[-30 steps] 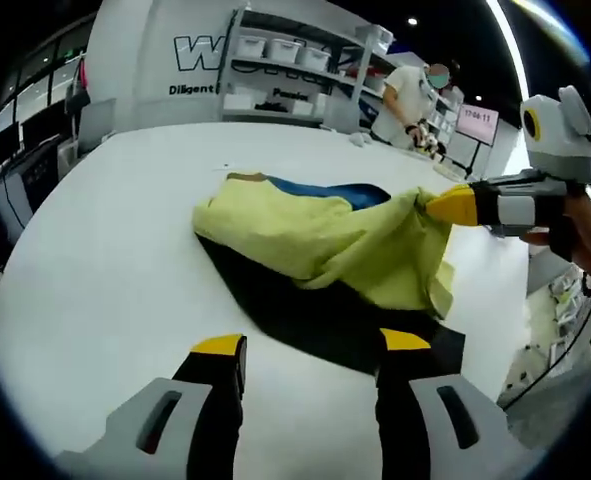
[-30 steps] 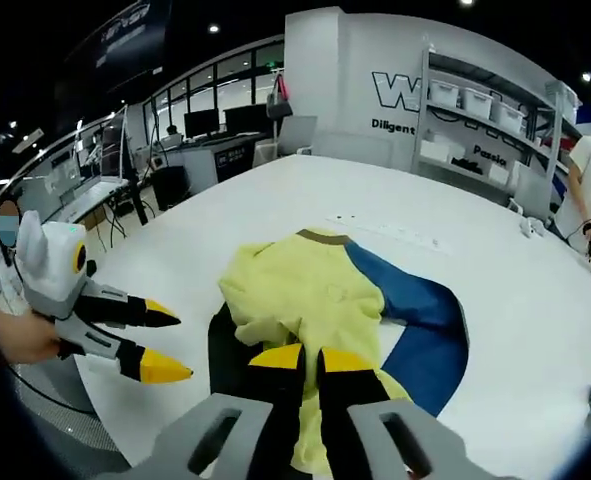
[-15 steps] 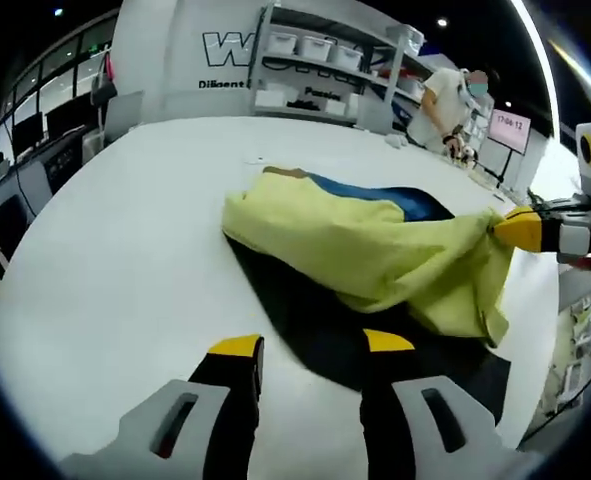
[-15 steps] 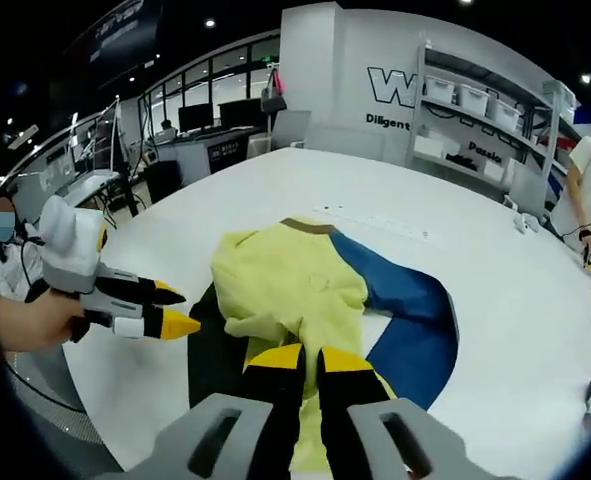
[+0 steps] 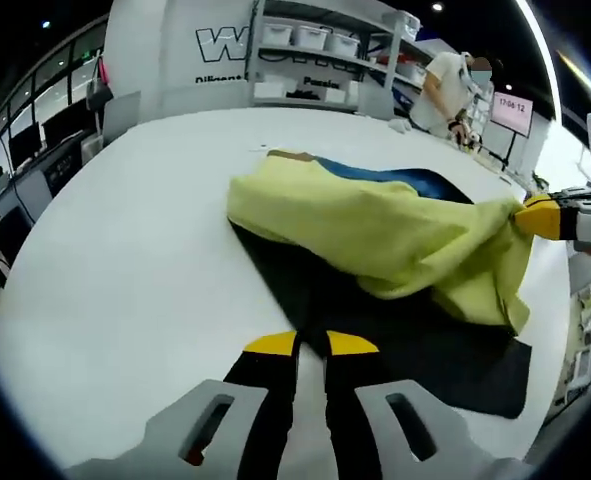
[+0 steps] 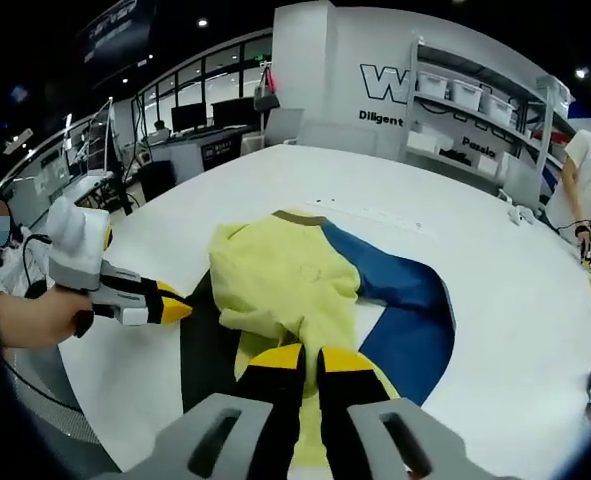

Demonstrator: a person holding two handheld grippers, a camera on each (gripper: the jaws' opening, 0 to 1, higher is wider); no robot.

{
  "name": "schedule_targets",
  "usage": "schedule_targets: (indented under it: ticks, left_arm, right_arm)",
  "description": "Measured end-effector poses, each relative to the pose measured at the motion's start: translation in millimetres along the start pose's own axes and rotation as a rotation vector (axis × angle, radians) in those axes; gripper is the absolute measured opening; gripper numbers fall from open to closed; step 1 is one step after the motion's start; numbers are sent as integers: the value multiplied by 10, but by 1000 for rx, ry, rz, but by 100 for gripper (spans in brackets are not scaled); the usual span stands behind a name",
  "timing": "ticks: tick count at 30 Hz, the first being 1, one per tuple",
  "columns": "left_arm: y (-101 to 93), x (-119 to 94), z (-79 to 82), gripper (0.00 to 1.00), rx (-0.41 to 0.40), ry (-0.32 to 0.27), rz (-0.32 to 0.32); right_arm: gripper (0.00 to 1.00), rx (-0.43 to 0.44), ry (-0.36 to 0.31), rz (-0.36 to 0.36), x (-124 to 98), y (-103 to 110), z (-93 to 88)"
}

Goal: Fold the garment on the visible template until the final outline fits inside the template.

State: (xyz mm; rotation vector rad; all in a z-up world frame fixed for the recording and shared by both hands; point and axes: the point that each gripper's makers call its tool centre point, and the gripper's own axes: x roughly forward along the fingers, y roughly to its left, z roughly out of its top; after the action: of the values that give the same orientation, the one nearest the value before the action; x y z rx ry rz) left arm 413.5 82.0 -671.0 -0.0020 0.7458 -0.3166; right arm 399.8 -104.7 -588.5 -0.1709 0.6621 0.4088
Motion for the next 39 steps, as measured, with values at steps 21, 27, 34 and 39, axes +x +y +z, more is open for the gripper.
schedule_targets:
  ticks: [21, 27, 34, 39]
  left_arm:
    - [785, -175, 180, 5, -10, -10, 101]
    - [1094, -221, 206, 5, -7, -6, 140]
    - [1350, -249, 293, 5, -27, -26, 189]
    - [1468, -200, 335, 5, -17, -23, 198]
  right_arm:
    - [0, 6, 16, -5, -41, -8, -84]
    - [0, 13, 20, 46, -81, 122, -81]
    - [0, 19, 26, 136, -131, 444, -38]
    - [0, 28, 47, 275, -205, 857, -12]
